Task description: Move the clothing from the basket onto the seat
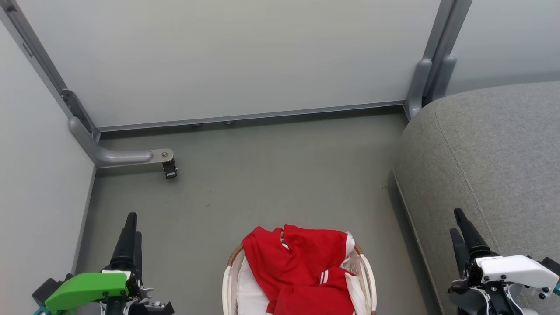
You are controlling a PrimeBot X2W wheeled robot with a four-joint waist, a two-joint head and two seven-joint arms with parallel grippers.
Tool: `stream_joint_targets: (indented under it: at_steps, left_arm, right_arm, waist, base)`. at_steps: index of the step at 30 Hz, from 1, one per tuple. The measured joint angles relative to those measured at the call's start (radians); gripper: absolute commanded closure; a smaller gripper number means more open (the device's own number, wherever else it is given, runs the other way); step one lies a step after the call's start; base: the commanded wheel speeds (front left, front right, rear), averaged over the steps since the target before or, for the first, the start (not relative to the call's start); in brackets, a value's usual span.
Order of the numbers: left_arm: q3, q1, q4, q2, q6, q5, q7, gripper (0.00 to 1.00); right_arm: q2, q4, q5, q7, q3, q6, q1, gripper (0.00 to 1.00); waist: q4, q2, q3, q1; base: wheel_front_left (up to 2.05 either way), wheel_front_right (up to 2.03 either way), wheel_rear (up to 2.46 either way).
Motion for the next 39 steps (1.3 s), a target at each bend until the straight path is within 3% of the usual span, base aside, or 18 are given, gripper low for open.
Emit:
stream_joint_targets:
  at_steps: [12, 21, 39]
  left_arm:
    - [-0.028, 0.001, -0.026, 0.000, 0.000, 0.188, -0.050, 0.00]
    - [-0.051, 0.001, -0.048, 0.001, 0.001, 0.359, -0.084, 0.00]
    - [-0.098, 0.013, -0.058, 0.002, 0.014, 0.650, -0.143, 0.00]
  right_arm:
    - [-0.002, -0.030, -0.217, -0.052, -0.019, 0.000, 0.000, 0.00]
    - [-0.004, -0.065, -0.448, -0.086, -0.004, 0.000, 0.013, 0.00]
    - [-0.008, -0.064, -0.715, -0.144, 0.006, 0.000, 0.024, 0.00]
  waist:
    - [0.003, 0.0000, 0.002, 0.0000]
    - [0.004, 0.0000, 0.003, 0.0000]
    - [0.012, 0.0000, 0.005, 0.0000]
  base:
    - [0.00, 0.00, 0.00]
    - [0.00, 0.00, 0.00]
    - [0.00, 0.00, 0.00]
